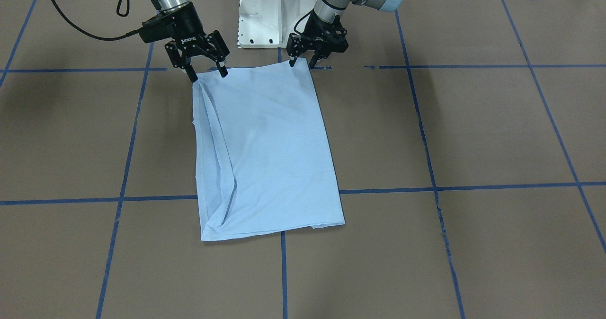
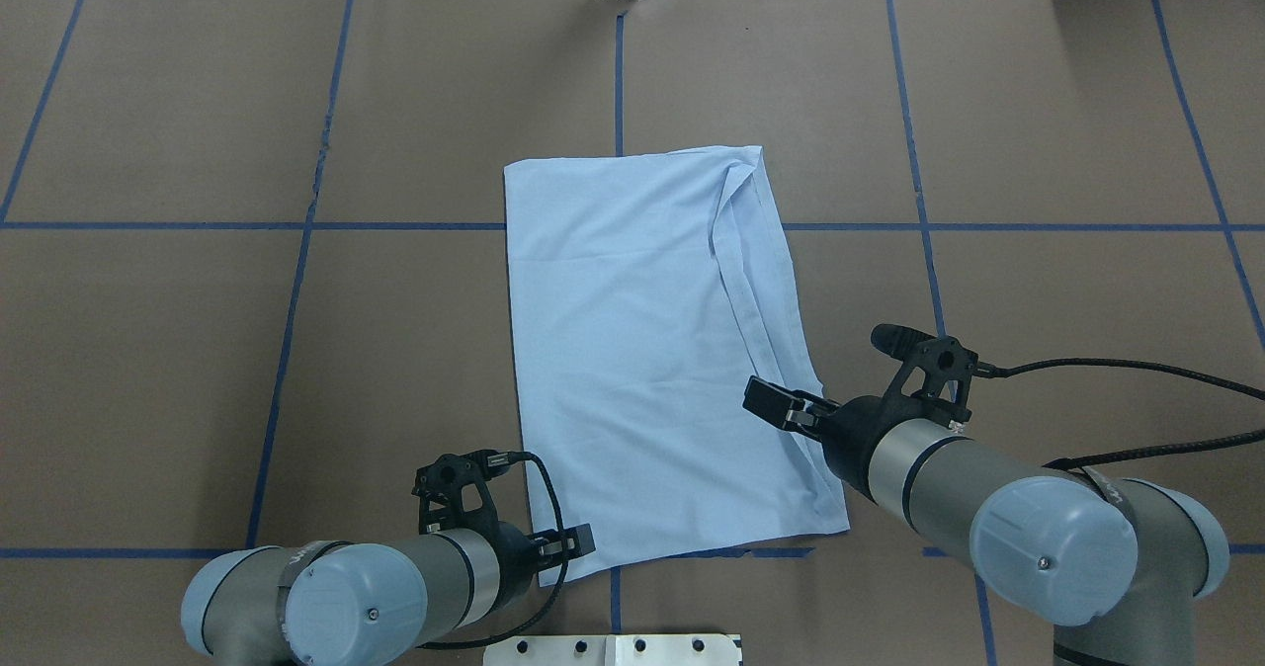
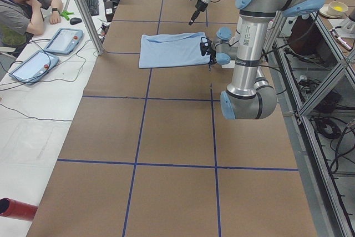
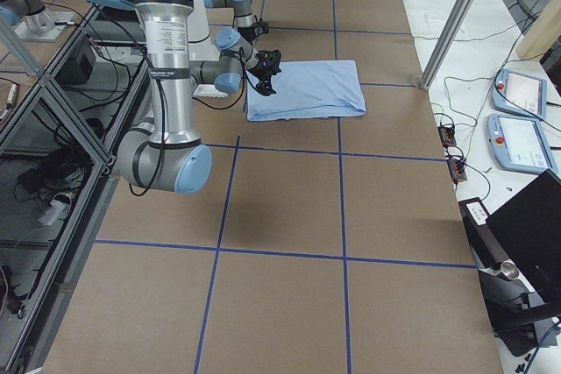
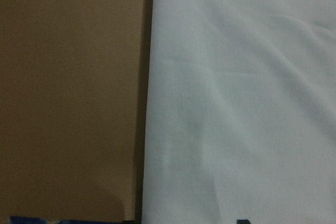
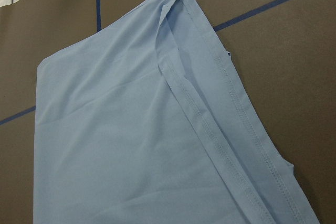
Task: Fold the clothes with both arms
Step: 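Move the right gripper to the other near corner and grasp both near corners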
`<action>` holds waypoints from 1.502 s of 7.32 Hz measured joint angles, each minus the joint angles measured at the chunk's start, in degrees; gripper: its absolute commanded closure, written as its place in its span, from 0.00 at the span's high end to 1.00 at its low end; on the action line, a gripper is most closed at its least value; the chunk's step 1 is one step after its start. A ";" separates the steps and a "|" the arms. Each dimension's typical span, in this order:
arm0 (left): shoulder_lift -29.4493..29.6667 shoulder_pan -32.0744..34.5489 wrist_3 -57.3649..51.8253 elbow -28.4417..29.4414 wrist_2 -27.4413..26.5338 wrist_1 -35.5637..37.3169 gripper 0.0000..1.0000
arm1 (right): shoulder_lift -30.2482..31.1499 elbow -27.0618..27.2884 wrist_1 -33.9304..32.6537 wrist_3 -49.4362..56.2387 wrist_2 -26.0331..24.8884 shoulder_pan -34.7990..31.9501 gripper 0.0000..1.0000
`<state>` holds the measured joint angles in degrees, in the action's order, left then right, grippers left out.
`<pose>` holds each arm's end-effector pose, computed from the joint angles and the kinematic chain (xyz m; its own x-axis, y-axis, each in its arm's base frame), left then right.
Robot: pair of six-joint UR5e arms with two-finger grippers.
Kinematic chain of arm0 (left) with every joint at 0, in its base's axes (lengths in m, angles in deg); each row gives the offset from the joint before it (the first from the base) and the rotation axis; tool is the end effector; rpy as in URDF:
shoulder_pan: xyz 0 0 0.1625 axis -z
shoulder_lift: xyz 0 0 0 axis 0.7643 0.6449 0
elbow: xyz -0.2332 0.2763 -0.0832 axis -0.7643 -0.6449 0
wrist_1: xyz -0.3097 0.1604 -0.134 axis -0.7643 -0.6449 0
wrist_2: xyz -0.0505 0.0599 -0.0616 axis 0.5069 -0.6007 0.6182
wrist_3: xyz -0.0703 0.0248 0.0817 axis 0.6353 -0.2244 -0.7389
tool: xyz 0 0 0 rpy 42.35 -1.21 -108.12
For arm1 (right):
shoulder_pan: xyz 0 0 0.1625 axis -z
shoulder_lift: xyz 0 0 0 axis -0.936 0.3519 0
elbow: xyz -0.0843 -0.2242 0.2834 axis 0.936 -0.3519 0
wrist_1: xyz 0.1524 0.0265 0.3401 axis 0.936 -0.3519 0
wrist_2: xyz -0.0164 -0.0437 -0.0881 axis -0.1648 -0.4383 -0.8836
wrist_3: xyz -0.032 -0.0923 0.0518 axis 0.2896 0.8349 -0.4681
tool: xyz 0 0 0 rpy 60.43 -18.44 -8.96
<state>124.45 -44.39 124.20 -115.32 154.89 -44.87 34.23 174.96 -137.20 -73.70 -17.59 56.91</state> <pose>0.5386 -0.1953 0.2493 0.3651 -0.1909 -0.9112 0.2370 0.9656 -0.1073 -0.4038 -0.2627 0.2703 0.3553 0.1692 0.9193 -0.5279 0.8479 0.0480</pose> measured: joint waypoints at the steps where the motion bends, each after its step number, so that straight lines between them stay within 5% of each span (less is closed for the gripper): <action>1: 0.45 0.00 0.00 0.53 0.00 -0.05 0.64 | 0.00 -0.07 0.00 0.00 0.00 0.00 1.00; 2: 0.69 0.00 0.00 0.80 0.00 -0.08 0.54 | 0.00 -0.10 0.00 0.00 0.00 0.00 1.00; 5: 0.84 0.00 -0.06 0.84 0.00 -0.10 0.00 | -0.06 -0.44 0.00 -0.14 -0.02 0.09 1.00; 8: 0.84 0.00 -0.09 0.17 -0.14 -0.04 0.00 | -0.55 -1.35 -0.80 -7.53 -0.14 0.65 0.75; 11: 0.84 0.14 -0.09 -0.15 -0.17 -0.07 0.00 | -4.61 -0.98 -12.90 -20.34 -0.38 3.49 0.80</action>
<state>125.29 -44.25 124.11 -115.47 154.71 -44.94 29.61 173.98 -150.10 -94.04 -17.97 60.40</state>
